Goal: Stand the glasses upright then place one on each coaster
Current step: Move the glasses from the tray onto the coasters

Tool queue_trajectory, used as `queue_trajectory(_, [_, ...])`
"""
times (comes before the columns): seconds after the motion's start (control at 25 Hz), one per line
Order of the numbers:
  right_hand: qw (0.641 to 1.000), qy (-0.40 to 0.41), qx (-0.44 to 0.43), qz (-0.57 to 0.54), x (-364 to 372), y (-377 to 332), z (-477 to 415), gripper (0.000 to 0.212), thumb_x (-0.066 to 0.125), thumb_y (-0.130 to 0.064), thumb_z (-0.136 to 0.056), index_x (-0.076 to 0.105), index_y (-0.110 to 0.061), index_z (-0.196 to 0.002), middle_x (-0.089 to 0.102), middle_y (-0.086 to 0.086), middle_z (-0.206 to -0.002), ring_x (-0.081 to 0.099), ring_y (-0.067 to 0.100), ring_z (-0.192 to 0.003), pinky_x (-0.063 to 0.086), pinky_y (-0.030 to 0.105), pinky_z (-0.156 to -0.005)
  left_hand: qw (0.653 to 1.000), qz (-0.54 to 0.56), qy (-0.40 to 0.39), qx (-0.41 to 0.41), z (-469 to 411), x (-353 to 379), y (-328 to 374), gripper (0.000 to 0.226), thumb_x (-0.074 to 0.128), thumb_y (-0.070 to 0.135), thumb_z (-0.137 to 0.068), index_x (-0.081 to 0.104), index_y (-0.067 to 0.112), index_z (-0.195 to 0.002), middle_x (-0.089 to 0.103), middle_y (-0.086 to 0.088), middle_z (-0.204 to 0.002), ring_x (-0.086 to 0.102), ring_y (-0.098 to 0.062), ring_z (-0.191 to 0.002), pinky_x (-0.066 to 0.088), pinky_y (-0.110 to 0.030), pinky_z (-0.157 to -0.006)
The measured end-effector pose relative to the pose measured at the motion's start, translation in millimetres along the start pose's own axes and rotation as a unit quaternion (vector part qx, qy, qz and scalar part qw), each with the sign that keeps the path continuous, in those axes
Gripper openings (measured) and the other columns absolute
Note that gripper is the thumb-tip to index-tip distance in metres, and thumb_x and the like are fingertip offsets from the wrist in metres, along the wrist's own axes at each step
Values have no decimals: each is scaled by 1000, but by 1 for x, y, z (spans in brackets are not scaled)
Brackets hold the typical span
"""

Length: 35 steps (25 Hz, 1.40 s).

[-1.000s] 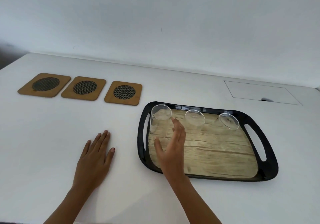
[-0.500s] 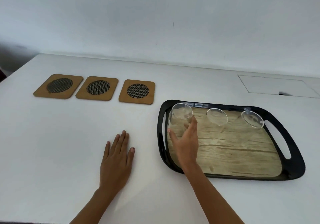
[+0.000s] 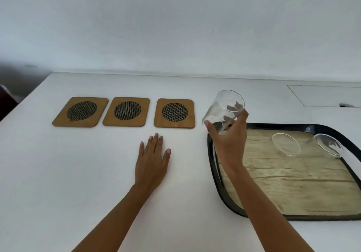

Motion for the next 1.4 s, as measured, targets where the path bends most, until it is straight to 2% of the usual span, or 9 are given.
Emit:
queue_trajectory(0.16, [1000, -24, -12, -8, 54, -8, -29, 76, 82, -31, -75, 37, -17, -135, 50, -7, -130, 58, 11, -104, 47, 10, -75, 1000, -12, -7, 5, 0, 5, -1, 62, 21, 44, -96, 27, 10, -147, 27, -7, -154, 17, -20, -143, 7, -36, -115])
queue_trajectory(0.32, [997, -69, -8, 26, 104, 2, -50, 75, 83, -31, -73, 39, -13, -130, 50, -7, -125, 59, 18, -101, 52, 33, -78, 1000, -15, -10, 0, 0, 6, -2, 62, 24, 46, -97, 22, 11, -149, 22, -5, -156, 12, -18, -144, 7, -37, -115])
queue_trajectory(0.4, [994, -97, -6, 48, 126, 10, -58, 74, 84, -32, -72, 40, -12, -129, 47, -10, -121, 58, 20, -103, 53, 39, -80, 1000, -16, -16, -2, 0, 7, -3, 63, 24, 47, -97, 22, 11, -149, 20, -4, -156, 11, -18, -144, 8, -38, -115])
queue_trajectory(0.64, [985, -159, -7, 72, 166, 28, -63, 77, 84, -28, -71, 39, -10, -132, 53, 1, -129, 53, 19, -117, 43, 30, -88, 1000, -15, -26, -10, 0, 8, -4, 63, 25, 48, -98, 20, 12, -149, 18, -3, -157, 8, -16, -144, 9, -39, -114])
queue_trajectory(0.84, [984, -164, -15, 75, 176, 34, -62, 74, 84, -29, -71, 41, -8, -127, 51, 0, -128, 51, 24, -118, 42, 29, -90, 999, -12, -30, -14, 0, 8, -4, 63, 25, 48, -98, 20, 12, -149, 20, -4, -156, 9, -16, -144, 9, -39, -114])
queue_trajectory(1.0, [983, -164, -21, 81, 178, 36, -60, 74, 84, -30, -71, 41, -8, -127, 51, 2, -129, 50, 25, -117, 46, 37, -97, 999, -11, -33, -19, 0, 9, -4, 63, 21, 50, -98, 20, 12, -149, 20, -3, -156, 9, -16, -144, 8, -38, -114])
queue_trajectory(1.08, [982, -165, -21, 86, 179, 37, -60, 76, 84, -30, -71, 40, -10, -129, 52, 3, -128, 50, 25, -118, 44, 33, -96, 999, -9, -31, -21, -1, 9, -5, 64, 20, 51, -98, 19, 13, -149, 20, -3, -156, 10, -16, -144, 8, -38, -114])
queue_trajectory(1.24, [978, -187, -8, 98, 179, 38, -60, 89, 86, -34, -69, 35, -9, -138, 48, 7, -133, 45, 25, -124, 42, 35, -101, 999, -8, -29, -19, -1, 9, -5, 63, 20, 50, -98, 19, 13, -149, 20, -3, -156, 9, -16, -144, 7, -38, -114])
queue_trajectory(1.4, [972, -214, 39, 91, 159, 28, -57, 110, 85, -41, -69, 18, -9, -151, 32, 11, -150, 35, 24, -137, 34, 29, -101, 1000, -12, -24, -13, 0, 8, -4, 62, 22, 48, -98, 19, 14, -150, 19, -2, -156, 8, -15, -144, 3, -35, -116])
Point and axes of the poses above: each hand's wrist, its own z-axis away from the middle knuckle, its own x-axis out of the palm, y = z × x, the point moved 5 cm from there along -z, towards the middle knuckle
